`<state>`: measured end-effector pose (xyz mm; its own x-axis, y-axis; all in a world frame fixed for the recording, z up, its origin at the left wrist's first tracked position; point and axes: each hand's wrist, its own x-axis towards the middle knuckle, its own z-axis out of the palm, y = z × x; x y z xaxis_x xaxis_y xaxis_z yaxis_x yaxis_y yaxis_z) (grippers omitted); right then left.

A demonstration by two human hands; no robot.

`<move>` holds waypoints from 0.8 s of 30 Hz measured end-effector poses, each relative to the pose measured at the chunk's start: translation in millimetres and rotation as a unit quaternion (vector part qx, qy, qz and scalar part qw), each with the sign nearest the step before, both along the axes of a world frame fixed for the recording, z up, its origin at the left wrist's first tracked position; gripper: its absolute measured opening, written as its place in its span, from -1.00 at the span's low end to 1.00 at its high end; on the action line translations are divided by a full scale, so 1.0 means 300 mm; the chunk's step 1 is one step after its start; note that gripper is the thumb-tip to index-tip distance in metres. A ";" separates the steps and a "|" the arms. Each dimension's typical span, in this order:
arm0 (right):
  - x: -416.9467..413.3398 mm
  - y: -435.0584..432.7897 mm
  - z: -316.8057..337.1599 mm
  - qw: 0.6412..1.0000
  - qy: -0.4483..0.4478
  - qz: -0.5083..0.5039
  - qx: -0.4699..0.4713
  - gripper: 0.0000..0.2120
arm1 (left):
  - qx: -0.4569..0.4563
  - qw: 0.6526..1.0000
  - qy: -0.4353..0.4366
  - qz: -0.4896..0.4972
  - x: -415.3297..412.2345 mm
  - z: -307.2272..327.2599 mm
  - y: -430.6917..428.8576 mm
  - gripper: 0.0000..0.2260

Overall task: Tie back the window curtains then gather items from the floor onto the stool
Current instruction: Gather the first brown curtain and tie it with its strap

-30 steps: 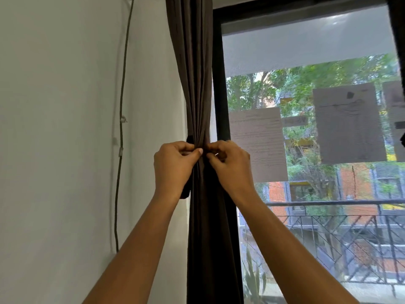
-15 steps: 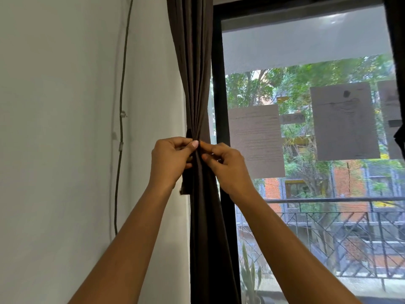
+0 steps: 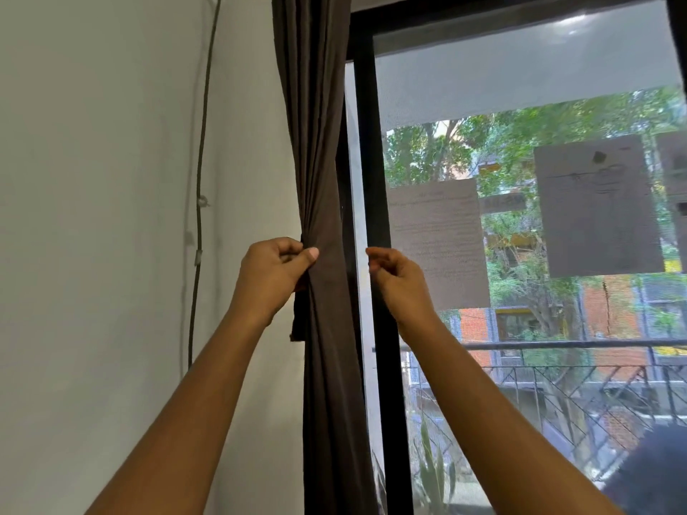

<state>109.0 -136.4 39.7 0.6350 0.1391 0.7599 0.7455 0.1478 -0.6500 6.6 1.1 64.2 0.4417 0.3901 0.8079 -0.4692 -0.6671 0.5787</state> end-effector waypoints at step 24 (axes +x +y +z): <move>0.017 0.186 0.042 0.999 -0.029 -0.019 -0.021 -0.57 | 0.034 0.993 -0.014 0.111 -0.086 0.018 0.117 -0.78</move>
<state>114.2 -80.7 52.3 0.5953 0.1480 0.7897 0.7866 0.0933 -0.6104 -19.3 36.2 69.5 0.3277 0.4201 0.8463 -0.3208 -0.7930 0.5179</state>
